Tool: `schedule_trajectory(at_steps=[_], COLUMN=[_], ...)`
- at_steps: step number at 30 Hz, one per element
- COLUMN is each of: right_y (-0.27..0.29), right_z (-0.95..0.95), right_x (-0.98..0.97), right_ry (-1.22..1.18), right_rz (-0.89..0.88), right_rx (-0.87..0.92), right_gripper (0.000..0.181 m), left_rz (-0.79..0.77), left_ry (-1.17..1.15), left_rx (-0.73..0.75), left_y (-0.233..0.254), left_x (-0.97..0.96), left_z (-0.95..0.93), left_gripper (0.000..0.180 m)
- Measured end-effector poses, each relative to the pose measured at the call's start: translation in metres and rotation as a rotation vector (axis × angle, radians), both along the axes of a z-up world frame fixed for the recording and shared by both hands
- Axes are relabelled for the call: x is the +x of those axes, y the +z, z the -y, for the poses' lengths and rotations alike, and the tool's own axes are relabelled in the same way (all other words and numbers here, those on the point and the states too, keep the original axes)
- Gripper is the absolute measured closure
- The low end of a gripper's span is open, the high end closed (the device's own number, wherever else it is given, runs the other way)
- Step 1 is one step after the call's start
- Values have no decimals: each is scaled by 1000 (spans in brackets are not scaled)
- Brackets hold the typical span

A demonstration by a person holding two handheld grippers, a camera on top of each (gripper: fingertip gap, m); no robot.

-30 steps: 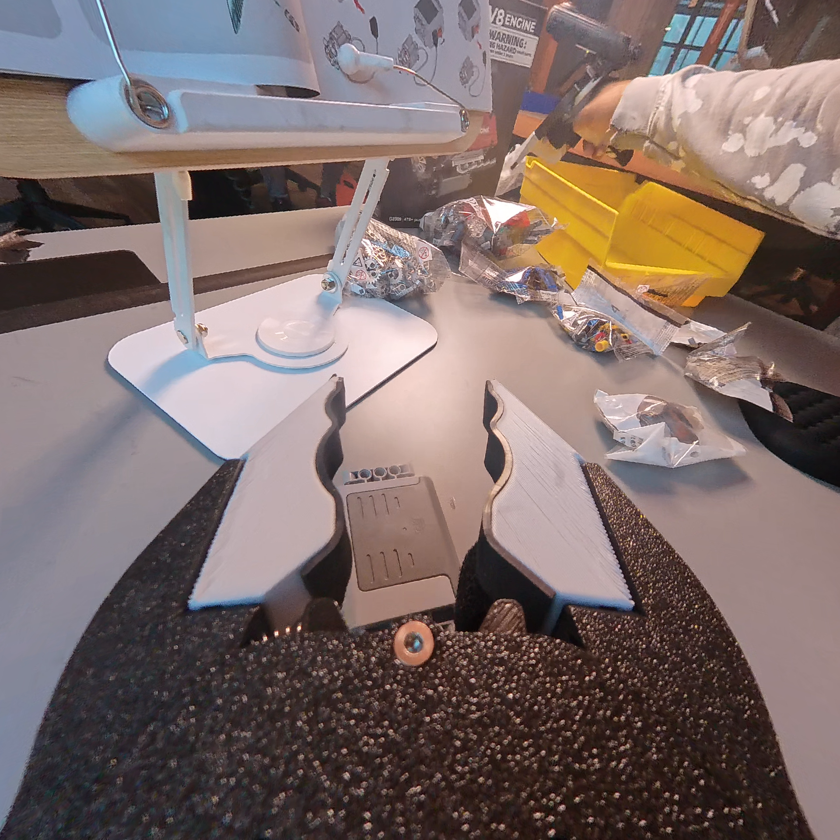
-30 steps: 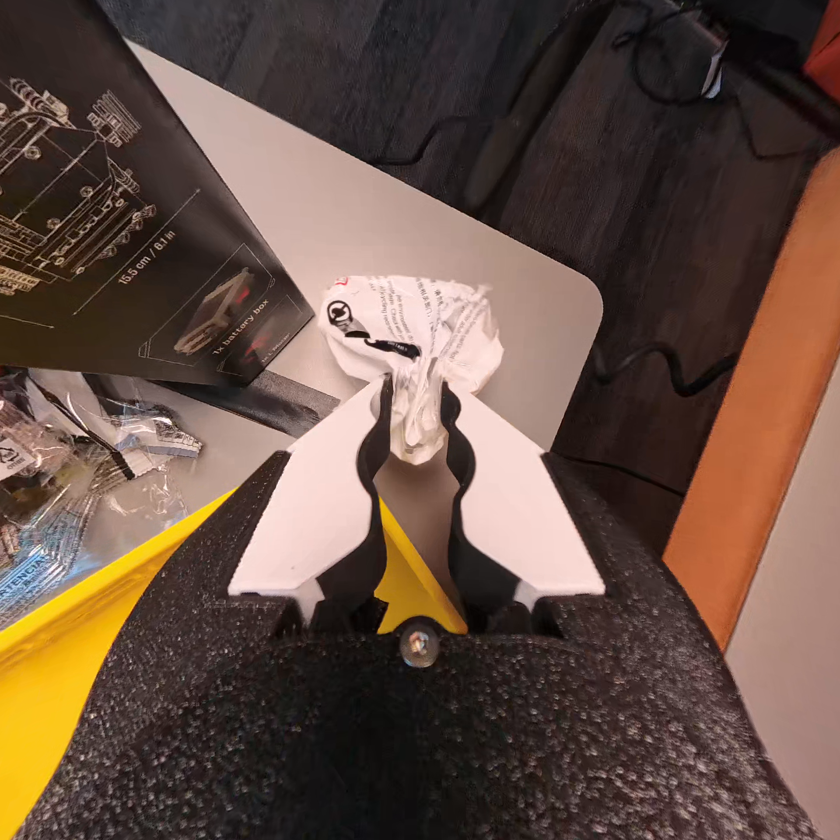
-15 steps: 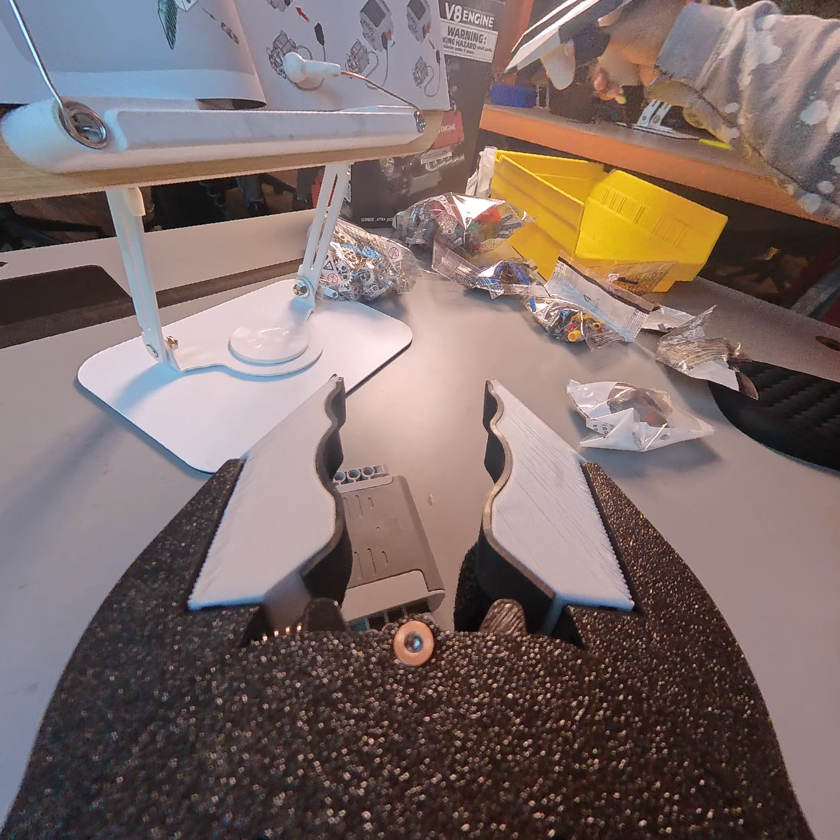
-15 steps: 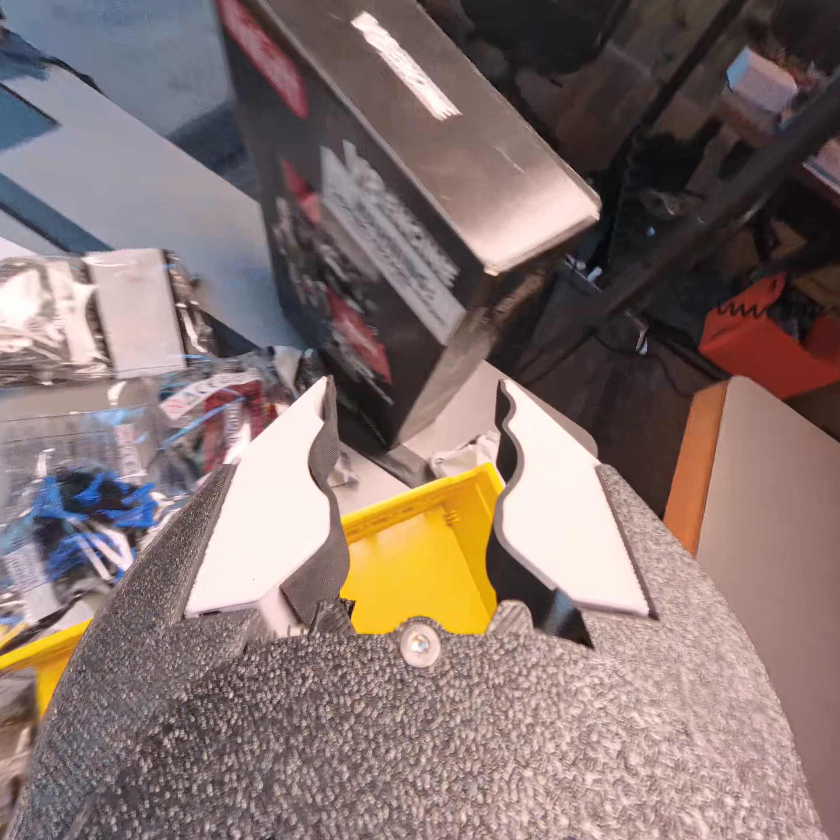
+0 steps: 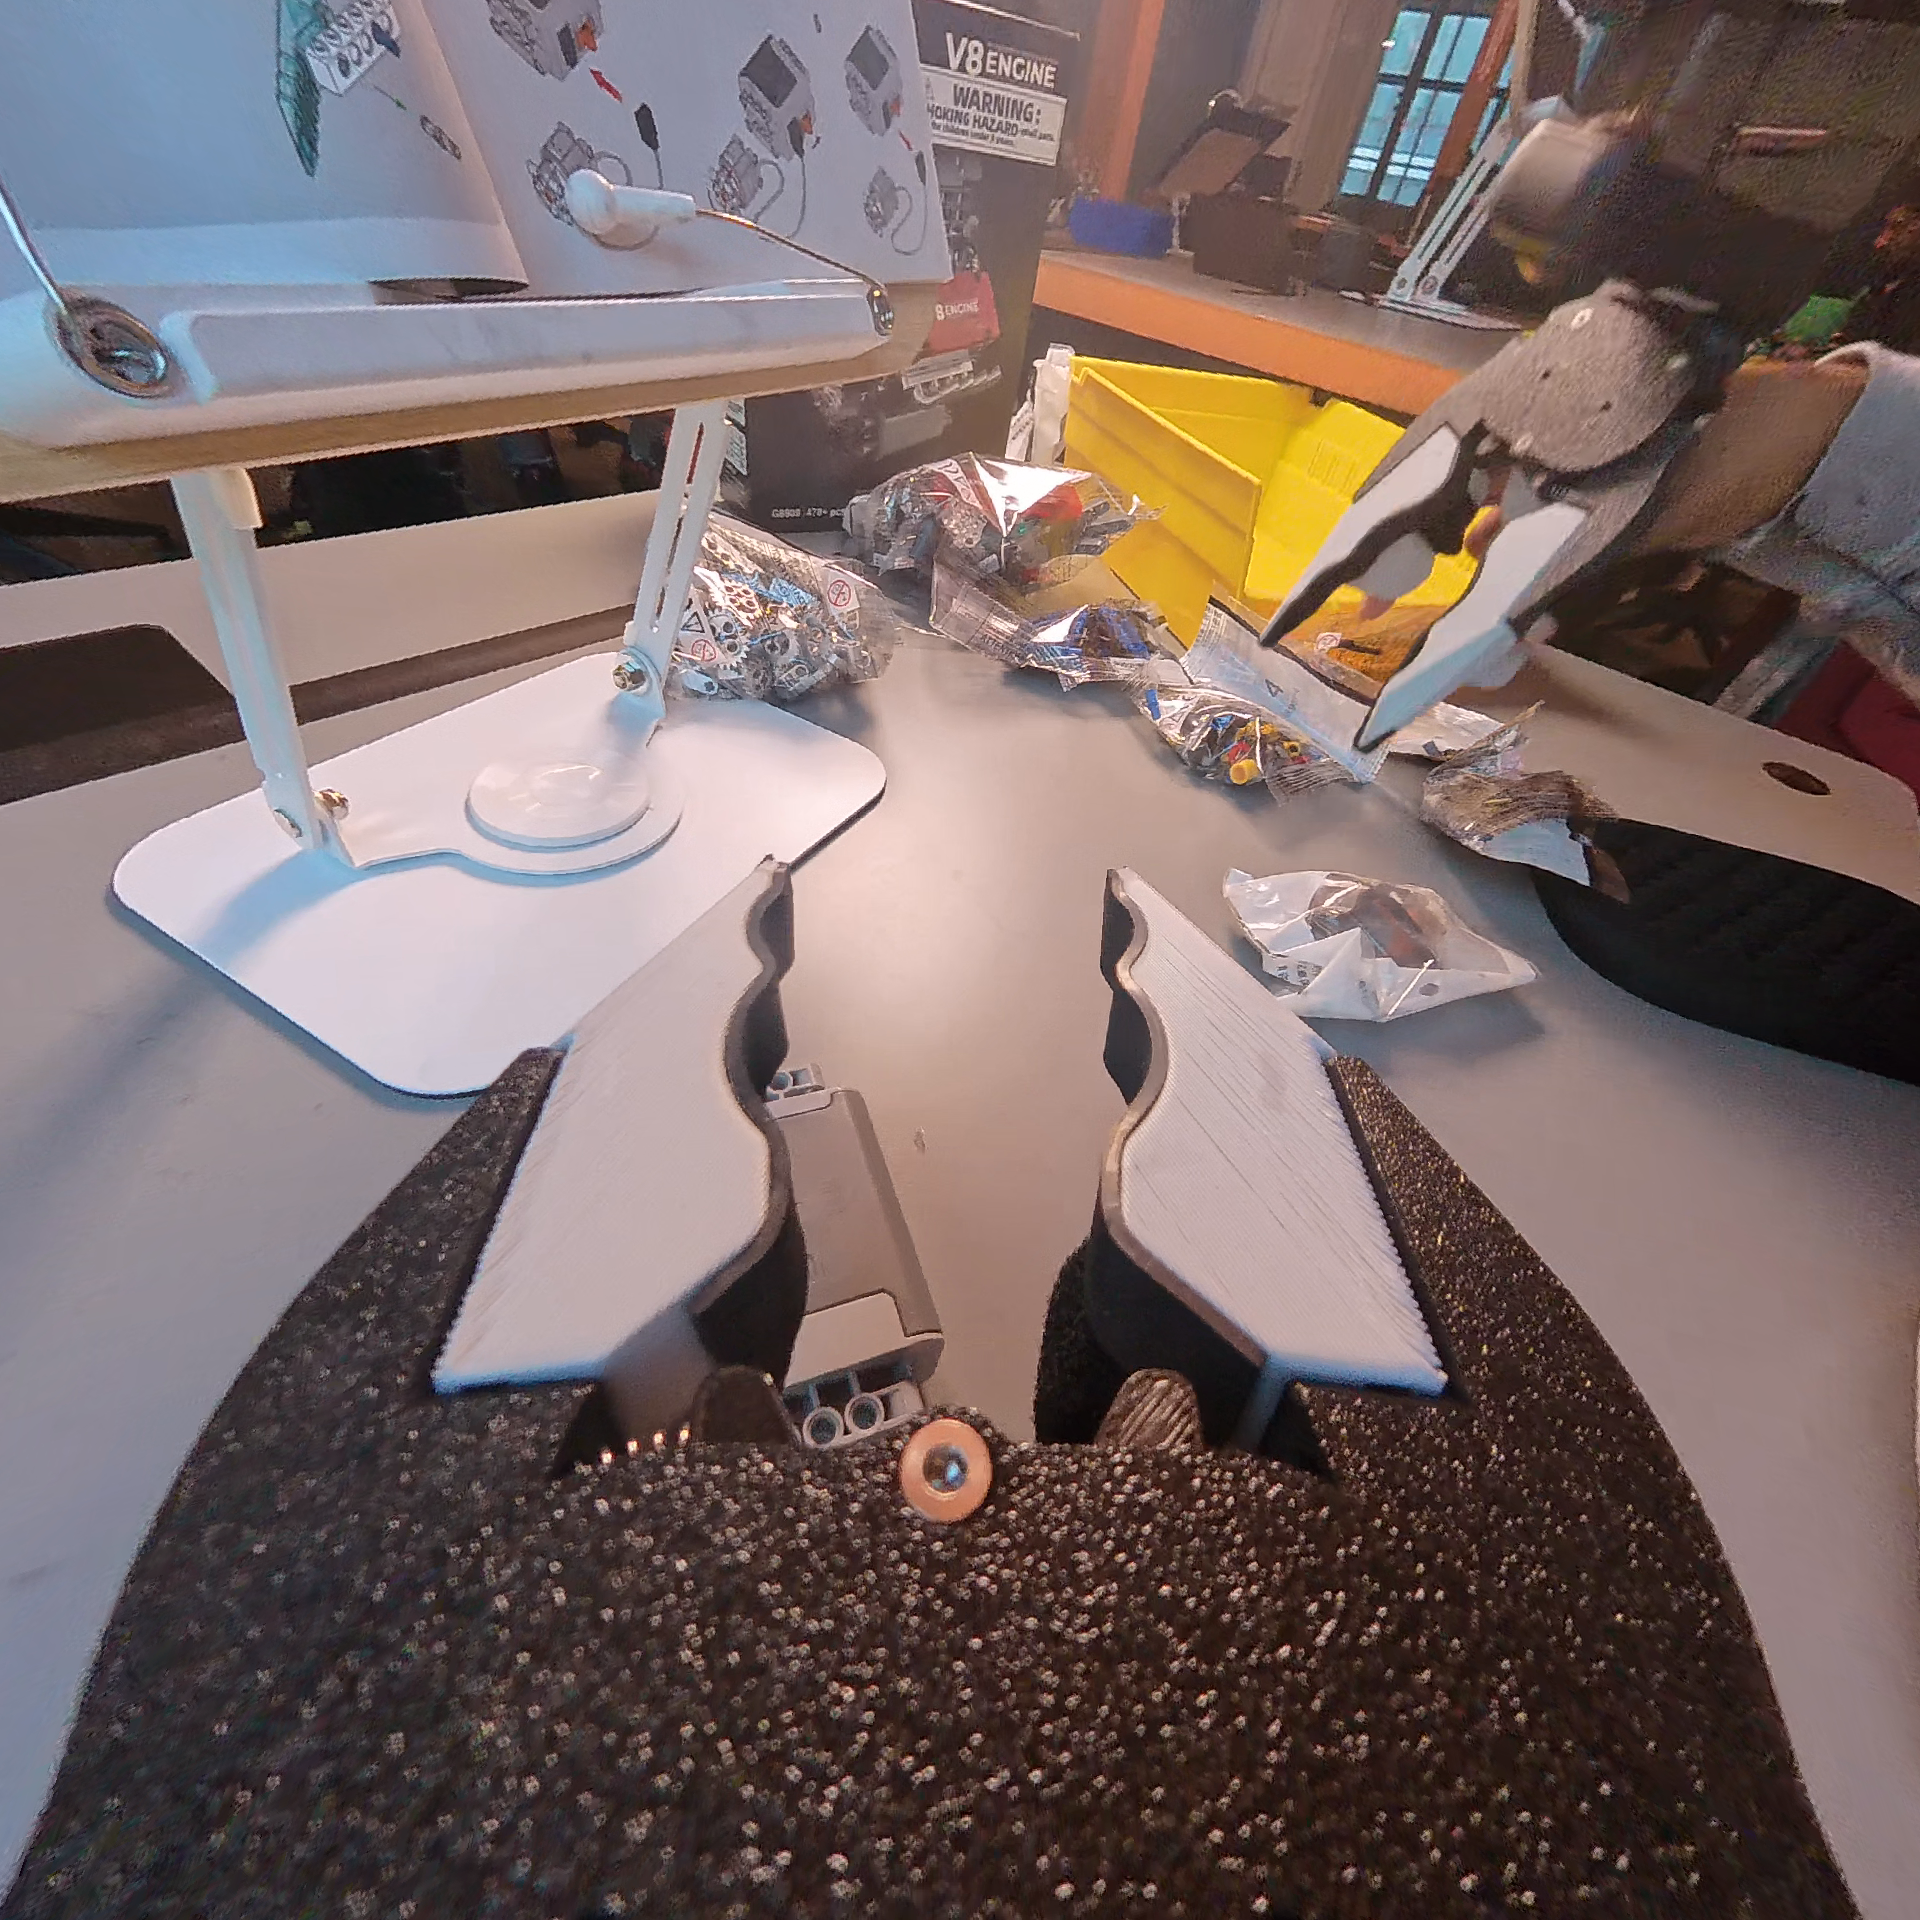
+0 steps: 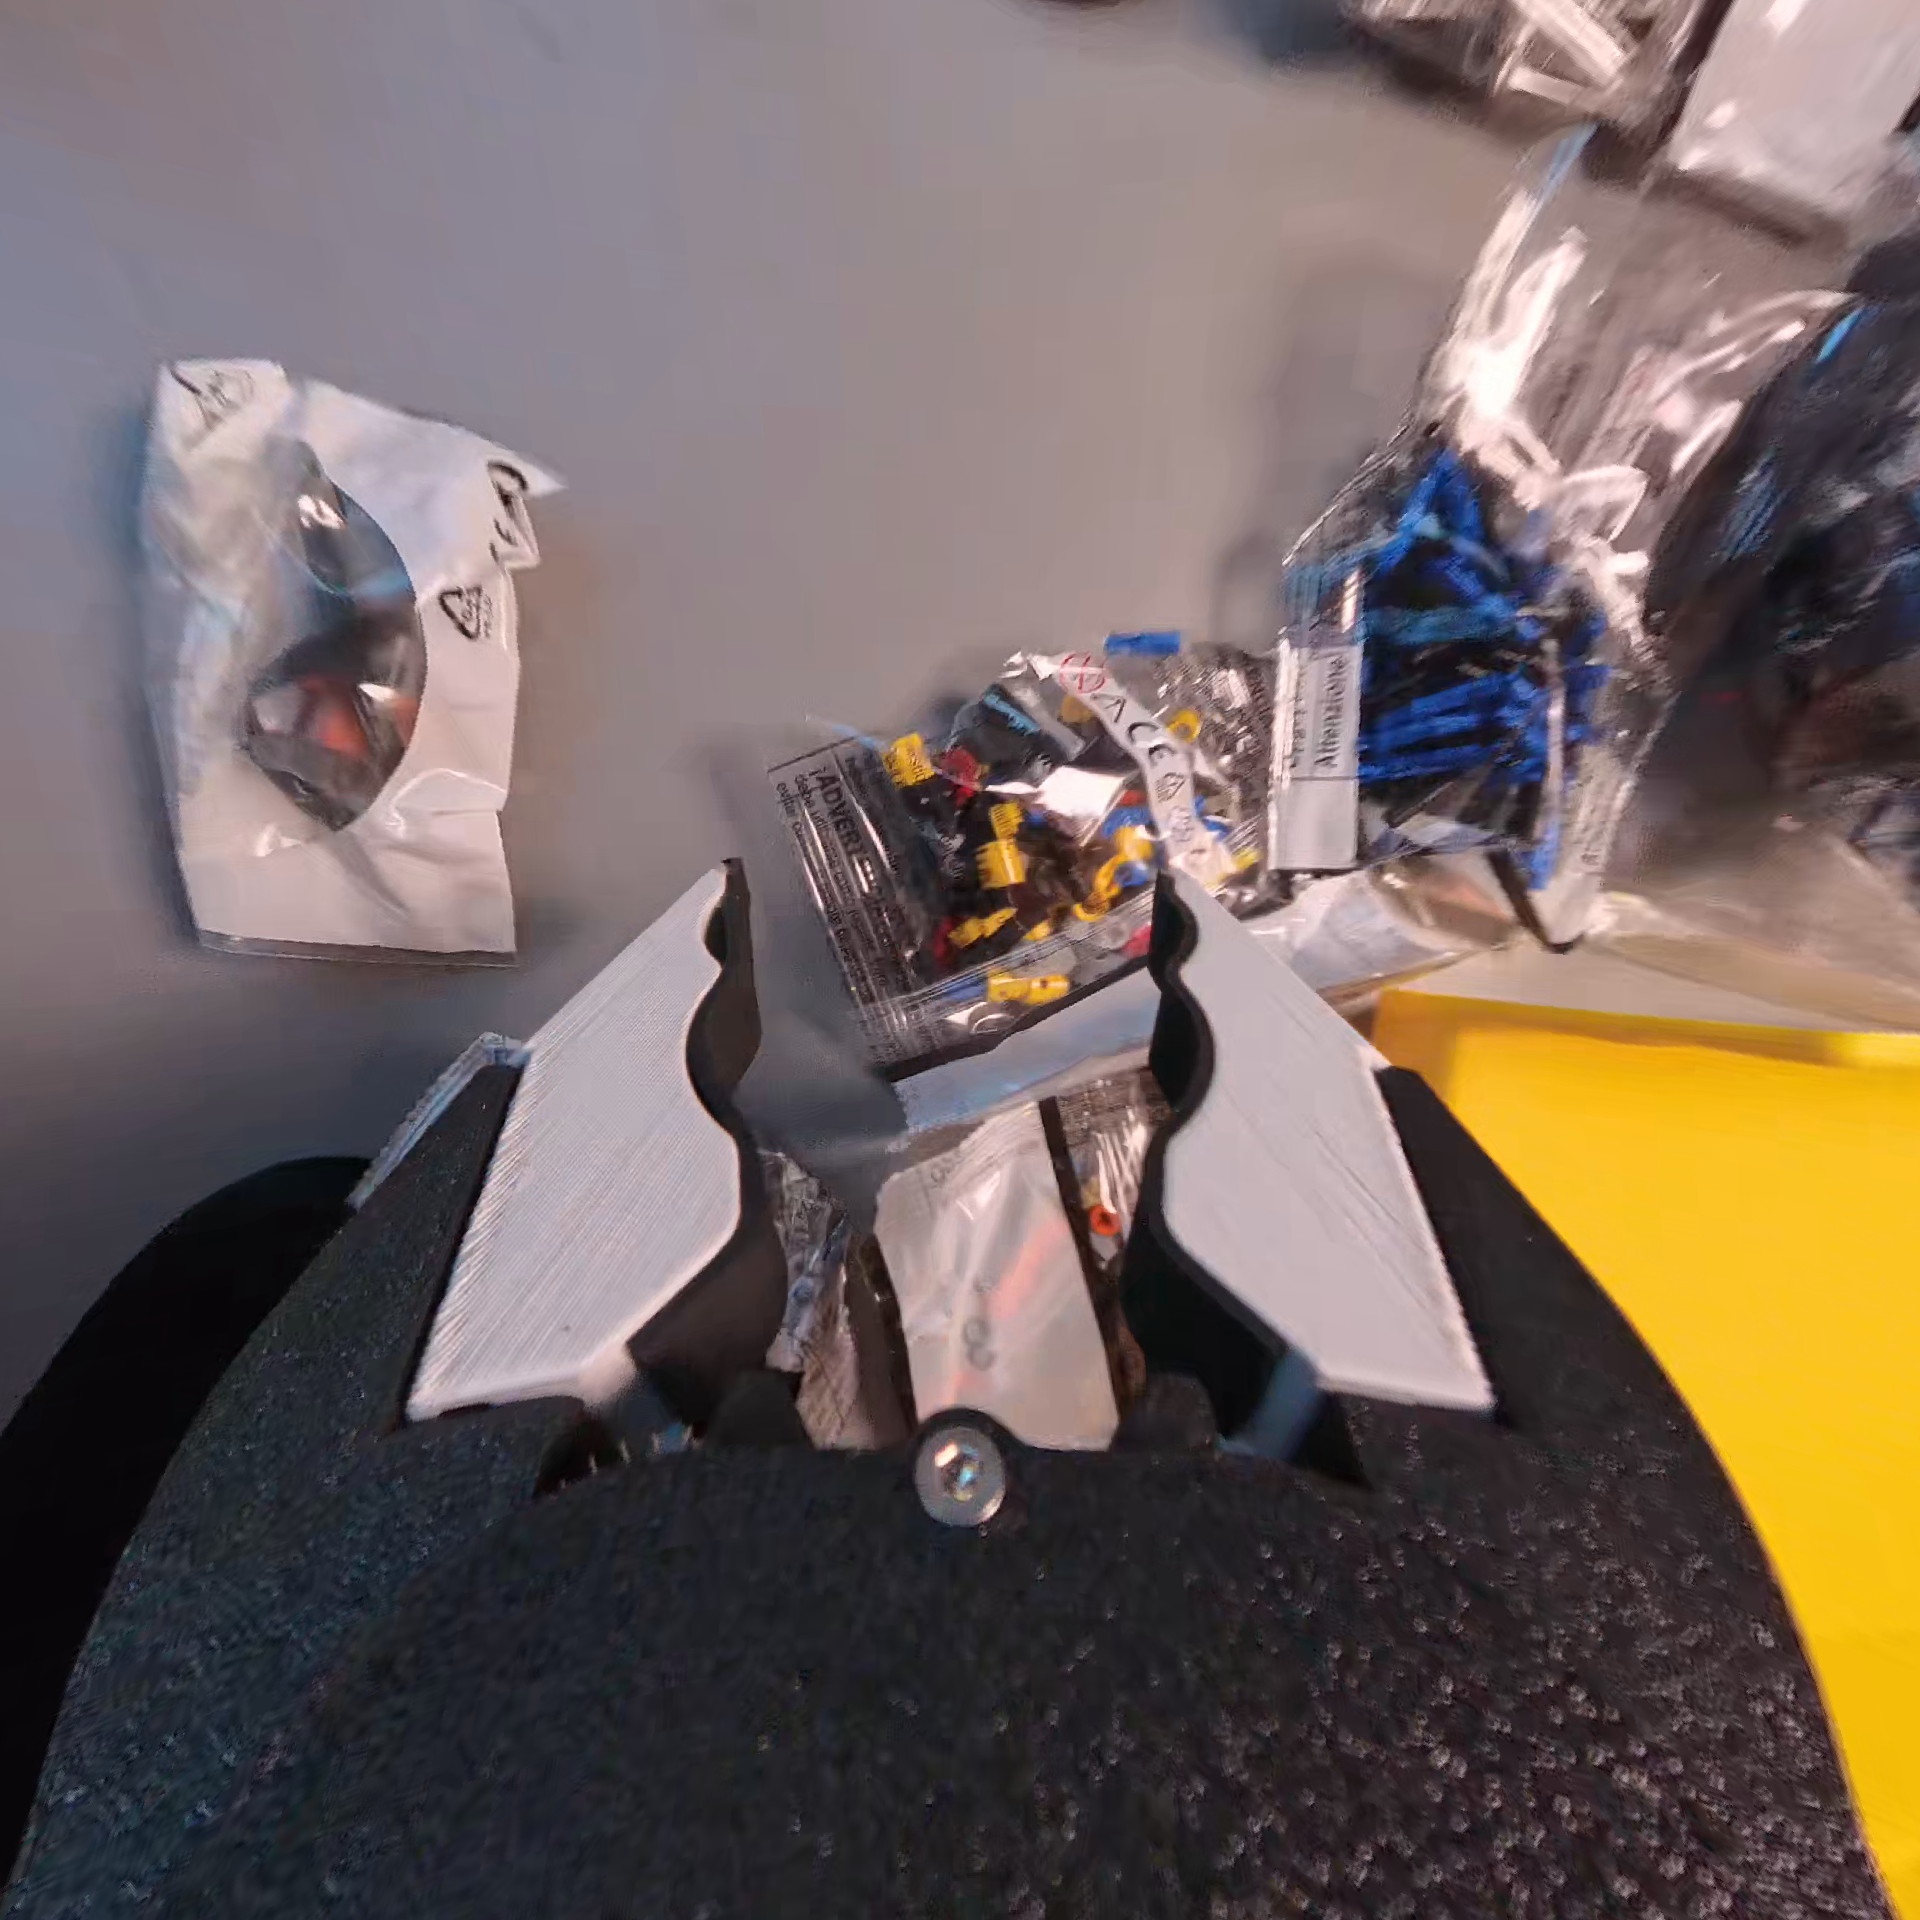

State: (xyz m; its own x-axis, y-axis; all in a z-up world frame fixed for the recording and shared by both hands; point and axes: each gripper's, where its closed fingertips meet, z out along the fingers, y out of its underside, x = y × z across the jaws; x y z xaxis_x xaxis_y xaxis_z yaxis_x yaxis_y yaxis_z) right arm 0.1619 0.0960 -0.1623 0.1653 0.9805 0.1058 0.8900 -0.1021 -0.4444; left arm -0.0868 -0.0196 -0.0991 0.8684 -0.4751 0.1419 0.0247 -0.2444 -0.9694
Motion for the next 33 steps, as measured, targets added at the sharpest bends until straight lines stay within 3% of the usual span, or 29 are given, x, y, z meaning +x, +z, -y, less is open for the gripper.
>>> schedule_trajectory(at_steps=[5, 7, 9, 13, 16, 18, 20, 23, 25, 28, 33], right_y=[-28, -21, -10, 20, 40, 38, 15, -26, -15, 22, 87], right_z=[-5, -10, -10, -19, 10, 46, 77, 79, 75, 60, 32], right_x=[-3, -13, -33, -41, -27, -6, 25, 69, 61, 46, 4], right_ry=[-46, -13, -16, -31, 49, 164, 229, 223, 200, 105, -154], right_rz=[5, -27, -128, -251, -320, -278, -120, 140, 39, -151, -600], right_rx=[-20, 14, -12, 94, 58, -18, -101, -34, -10, -16, -195], right_gripper=[122, 150, 155, 140, 123, 123, 118, 129, 164, 172, 178], left_rz=[-20, -36, -42, -47, -48, -35, -28, -38, -45, -40, 14], left_ry=[-28, -30, -31, -33, -31, -39, -51, -72, -87, -117, -232], left_rx=[-1, 1, -2, -9, -14, -22, -34, -43, -42, -50, -75], left_y=[-1, -2, -3, -5, -6, -7, -9, -12, -12, -13, -12], left_x=[9, 10, 10, 11, 10, 11, 13, 19, 24, 34, 65], left_z=[3, 4, 3, 3, 3, 3, 3, 4, 4, 7, 17], left_gripper=[124, 126, 126, 127, 127, 128, 128, 128, 128, 129, 129])
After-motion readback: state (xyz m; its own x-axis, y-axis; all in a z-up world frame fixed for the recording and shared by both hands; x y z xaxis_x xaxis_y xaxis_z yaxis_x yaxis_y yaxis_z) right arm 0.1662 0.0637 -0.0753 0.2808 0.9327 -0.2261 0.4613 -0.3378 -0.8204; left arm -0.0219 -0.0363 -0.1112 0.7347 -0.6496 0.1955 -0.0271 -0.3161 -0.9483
